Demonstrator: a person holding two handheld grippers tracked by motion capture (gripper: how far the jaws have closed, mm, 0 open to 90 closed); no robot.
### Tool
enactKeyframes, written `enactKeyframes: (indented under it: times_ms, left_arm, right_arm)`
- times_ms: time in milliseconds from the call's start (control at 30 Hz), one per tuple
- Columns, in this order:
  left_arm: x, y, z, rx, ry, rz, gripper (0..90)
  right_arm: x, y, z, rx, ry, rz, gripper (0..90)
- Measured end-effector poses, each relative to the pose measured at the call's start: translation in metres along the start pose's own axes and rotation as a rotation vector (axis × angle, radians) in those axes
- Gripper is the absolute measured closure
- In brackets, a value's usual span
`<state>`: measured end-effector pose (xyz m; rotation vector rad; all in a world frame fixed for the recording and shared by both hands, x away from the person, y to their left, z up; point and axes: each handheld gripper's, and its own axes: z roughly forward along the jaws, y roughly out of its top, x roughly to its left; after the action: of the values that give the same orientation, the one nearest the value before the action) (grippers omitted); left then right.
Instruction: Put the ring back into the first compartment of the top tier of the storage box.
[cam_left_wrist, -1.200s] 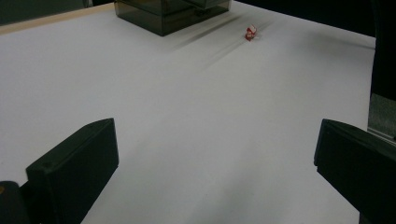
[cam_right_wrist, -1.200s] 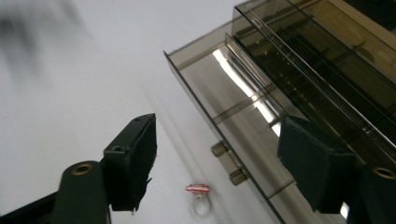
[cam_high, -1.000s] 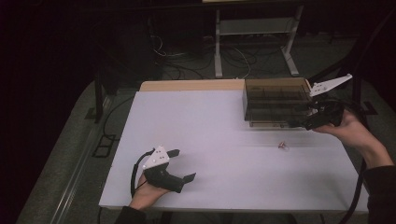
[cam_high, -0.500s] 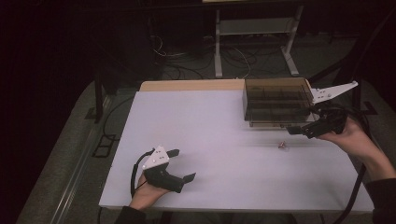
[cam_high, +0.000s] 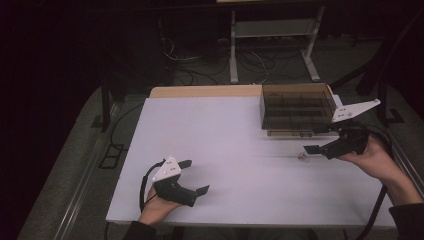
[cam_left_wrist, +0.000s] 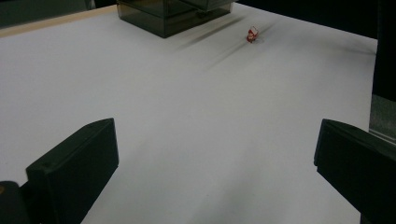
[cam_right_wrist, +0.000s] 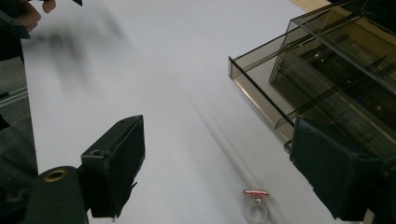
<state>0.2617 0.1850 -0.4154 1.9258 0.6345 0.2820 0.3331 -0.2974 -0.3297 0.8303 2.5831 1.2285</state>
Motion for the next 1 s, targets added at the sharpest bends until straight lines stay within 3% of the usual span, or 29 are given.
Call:
enactKeyframes:
  times_ms: [567,1000]
  left_arm:
    - [0.000,0.000,0.000,-0.002,0.000,-0.003,0.0]
    - [0.001,0.000,-0.001,-0.004,0.003,-0.006,0.0]
  right_arm:
    - [0.002,-0.027,0.011,-0.009,0.007,0.042,18.1]
    - [-0.003,-0.046,0.025,0.027,0.001,0.084,18.6]
